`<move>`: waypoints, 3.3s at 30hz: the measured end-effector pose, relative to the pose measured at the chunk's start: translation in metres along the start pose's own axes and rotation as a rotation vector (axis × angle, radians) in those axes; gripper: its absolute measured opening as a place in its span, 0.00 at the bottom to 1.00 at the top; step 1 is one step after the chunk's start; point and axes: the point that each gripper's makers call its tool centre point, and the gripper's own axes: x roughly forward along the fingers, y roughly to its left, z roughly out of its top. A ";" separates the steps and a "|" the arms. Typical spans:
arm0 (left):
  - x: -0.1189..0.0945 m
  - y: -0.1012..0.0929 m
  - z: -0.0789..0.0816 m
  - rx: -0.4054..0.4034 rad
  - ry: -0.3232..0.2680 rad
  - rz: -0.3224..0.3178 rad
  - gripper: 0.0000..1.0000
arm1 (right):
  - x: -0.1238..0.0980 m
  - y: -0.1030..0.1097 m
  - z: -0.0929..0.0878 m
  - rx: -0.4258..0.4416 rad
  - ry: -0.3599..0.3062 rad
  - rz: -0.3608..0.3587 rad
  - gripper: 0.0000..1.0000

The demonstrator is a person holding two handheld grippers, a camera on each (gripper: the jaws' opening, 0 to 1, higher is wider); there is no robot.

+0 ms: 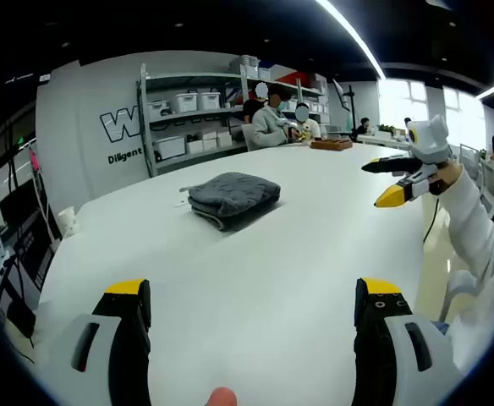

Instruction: Open the folded towel by lifting each exposed corner and separating the folded layers until the towel lies flat within the target outline without major curled edges

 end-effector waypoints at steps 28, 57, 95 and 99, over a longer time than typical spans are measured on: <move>0.001 0.000 -0.001 -0.042 -0.017 -0.013 1.00 | 0.014 -0.004 -0.004 -0.079 0.066 -0.014 0.99; 0.059 0.046 0.012 -0.028 0.030 -0.026 1.00 | 0.106 -0.003 0.061 -0.282 0.034 0.019 0.99; 0.079 0.080 0.140 0.100 -0.022 -0.149 1.00 | 0.187 0.027 0.137 -0.292 0.077 0.103 0.99; 0.071 0.073 0.142 0.094 -0.029 -0.165 1.00 | 0.190 0.034 0.133 -0.325 0.093 0.110 0.99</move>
